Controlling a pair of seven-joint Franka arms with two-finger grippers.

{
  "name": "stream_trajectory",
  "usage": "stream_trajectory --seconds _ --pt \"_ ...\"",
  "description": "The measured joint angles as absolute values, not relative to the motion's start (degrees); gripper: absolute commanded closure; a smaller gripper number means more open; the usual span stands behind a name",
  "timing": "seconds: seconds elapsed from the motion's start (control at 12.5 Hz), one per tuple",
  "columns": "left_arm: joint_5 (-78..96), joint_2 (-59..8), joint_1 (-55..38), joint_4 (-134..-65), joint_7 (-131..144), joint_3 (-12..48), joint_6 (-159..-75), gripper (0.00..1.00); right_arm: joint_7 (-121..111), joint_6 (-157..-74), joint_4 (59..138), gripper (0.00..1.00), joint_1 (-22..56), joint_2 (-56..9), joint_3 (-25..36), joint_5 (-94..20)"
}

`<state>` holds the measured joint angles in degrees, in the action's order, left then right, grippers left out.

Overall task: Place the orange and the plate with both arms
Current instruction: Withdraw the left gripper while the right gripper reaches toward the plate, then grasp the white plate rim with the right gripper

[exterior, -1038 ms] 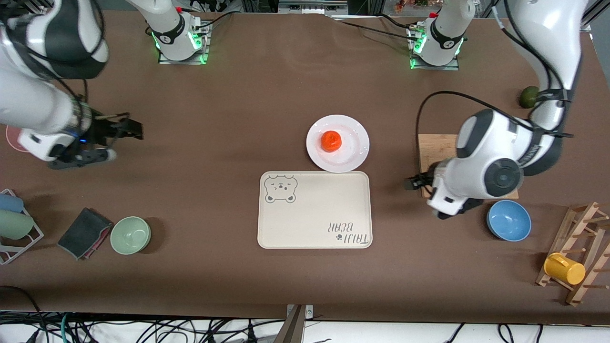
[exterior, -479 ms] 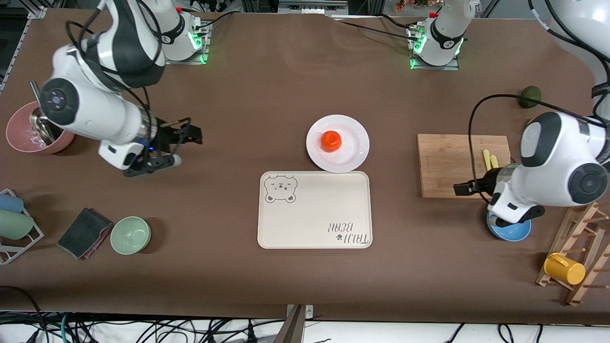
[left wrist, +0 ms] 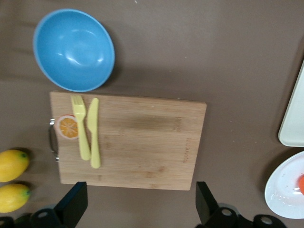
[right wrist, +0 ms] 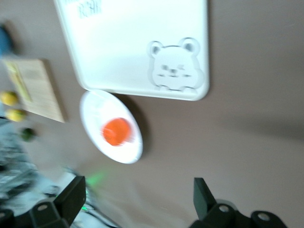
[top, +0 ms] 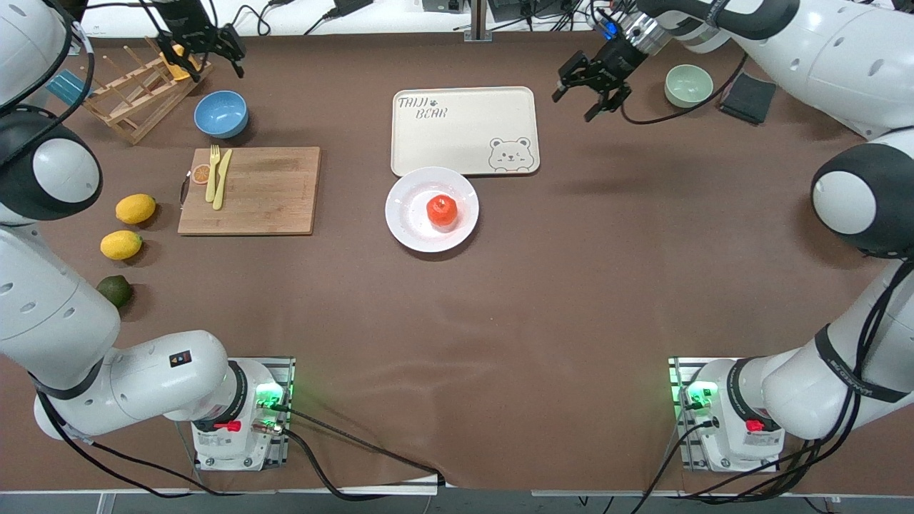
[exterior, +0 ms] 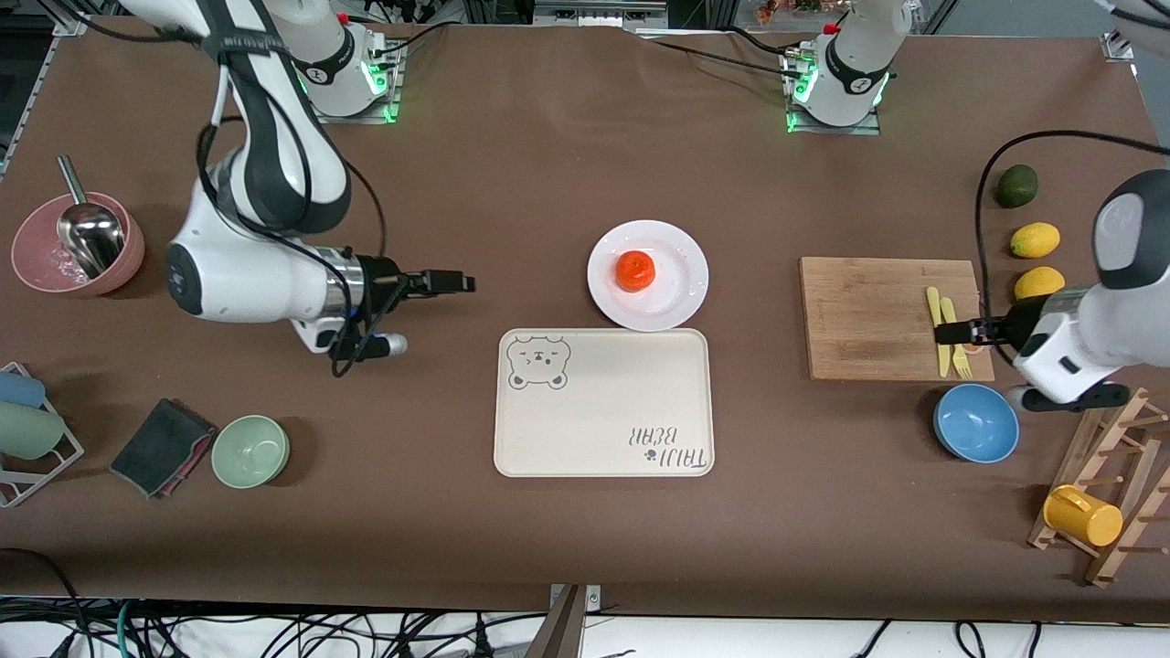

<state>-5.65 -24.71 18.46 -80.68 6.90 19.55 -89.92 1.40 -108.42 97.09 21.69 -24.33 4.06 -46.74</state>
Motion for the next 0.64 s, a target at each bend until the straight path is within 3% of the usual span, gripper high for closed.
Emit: stream_trajectory --seconds 0.24,0.4,0.64 --pt "0.2 -17.2 9.8 -81.0 5.0 8.3 -88.9 0.00 -8.1 -115.4 99.8 0.00 23.2 -29.3 2.5 -64.0" --pt "0.4 -13.0 6.1 -81.9 5.0 7.2 -88.5 0.00 -20.6 -120.9 102.2 0.00 25.2 -33.0 1.1 -76.2" --pt "0.4 -9.1 3.4 -85.8 4.3 7.0 -88.4 0.00 -26.3 -129.8 102.6 0.01 30.5 -36.4 0.6 -83.5"
